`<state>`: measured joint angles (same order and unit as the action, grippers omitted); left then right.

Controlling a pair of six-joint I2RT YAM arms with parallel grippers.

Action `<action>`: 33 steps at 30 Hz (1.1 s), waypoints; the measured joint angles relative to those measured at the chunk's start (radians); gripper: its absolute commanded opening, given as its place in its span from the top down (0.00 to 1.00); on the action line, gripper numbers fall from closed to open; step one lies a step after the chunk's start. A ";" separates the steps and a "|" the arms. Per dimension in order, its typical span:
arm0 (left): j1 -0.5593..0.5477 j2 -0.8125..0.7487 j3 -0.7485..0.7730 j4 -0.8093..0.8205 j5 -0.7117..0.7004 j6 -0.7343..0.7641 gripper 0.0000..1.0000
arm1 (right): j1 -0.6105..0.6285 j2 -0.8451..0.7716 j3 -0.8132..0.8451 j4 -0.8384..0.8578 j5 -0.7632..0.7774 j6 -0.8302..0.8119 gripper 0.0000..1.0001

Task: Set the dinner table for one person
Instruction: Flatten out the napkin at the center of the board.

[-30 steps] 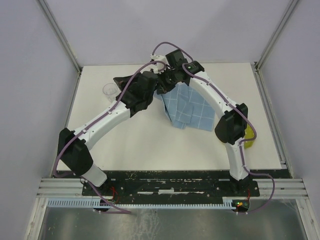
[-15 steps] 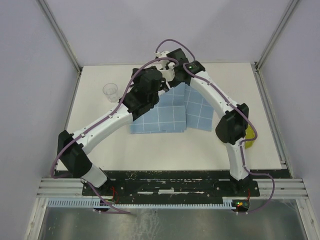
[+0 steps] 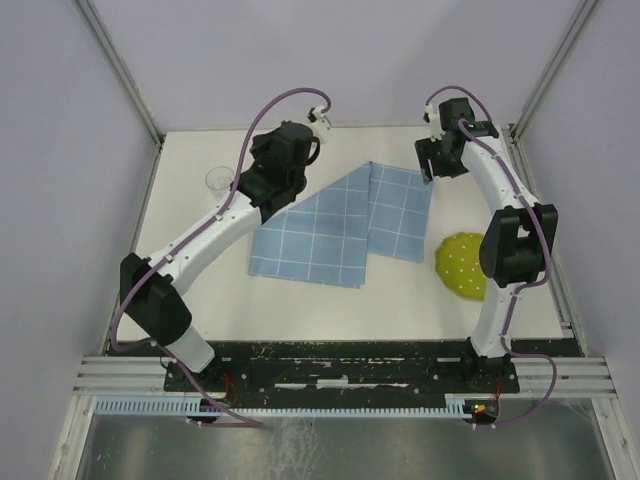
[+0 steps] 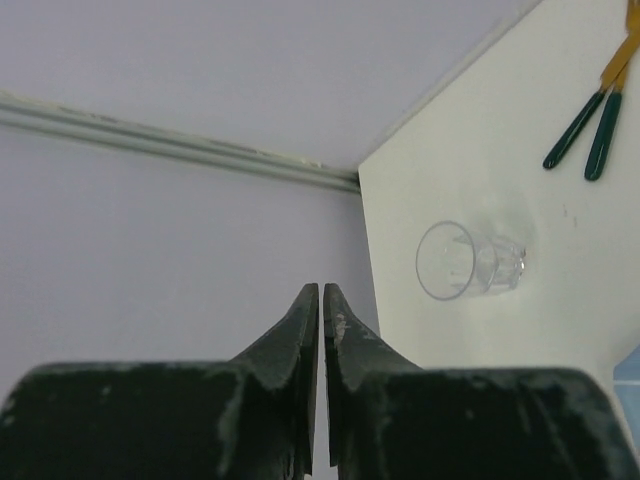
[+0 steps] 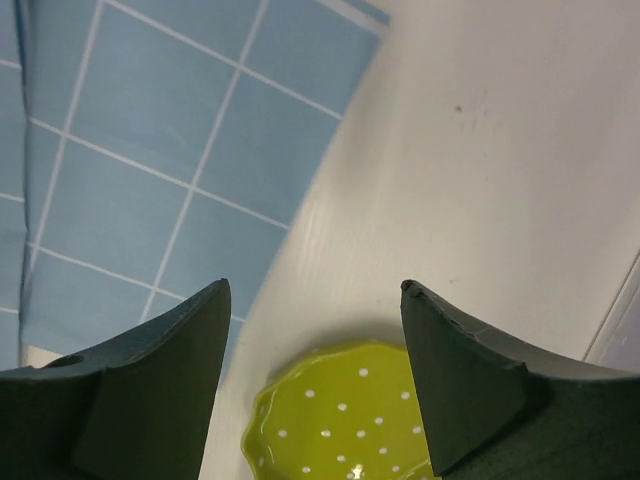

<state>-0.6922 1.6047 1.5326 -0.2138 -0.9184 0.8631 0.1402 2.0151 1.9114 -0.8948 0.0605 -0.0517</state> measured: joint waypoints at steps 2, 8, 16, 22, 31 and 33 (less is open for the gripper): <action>0.053 0.018 0.015 -0.083 0.021 -0.096 0.89 | -0.027 -0.026 -0.046 -0.010 -0.001 -0.005 0.23; 0.140 0.063 0.006 -0.344 0.160 -0.380 0.92 | -0.057 -0.141 -0.110 -0.051 -0.034 -0.033 0.22; 0.091 0.059 -0.235 -0.491 0.324 -0.540 0.67 | -0.057 -0.232 -0.113 -0.068 -0.076 -0.051 0.22; 0.106 0.039 -0.290 -0.553 0.423 -0.632 0.48 | -0.057 -0.198 -0.088 -0.100 -0.104 -0.047 0.22; 0.181 -0.079 -0.398 -0.536 0.507 -0.657 0.43 | -0.077 -0.161 -0.001 -0.182 -0.169 -0.061 0.22; 0.196 -0.079 -0.411 -0.526 0.532 -0.657 0.44 | -0.102 -0.146 0.037 -0.196 -0.213 -0.061 0.22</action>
<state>-0.4961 1.5253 1.1217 -0.7403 -0.3862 0.2058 0.0383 1.8687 1.9488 -1.0904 -0.1528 -0.1123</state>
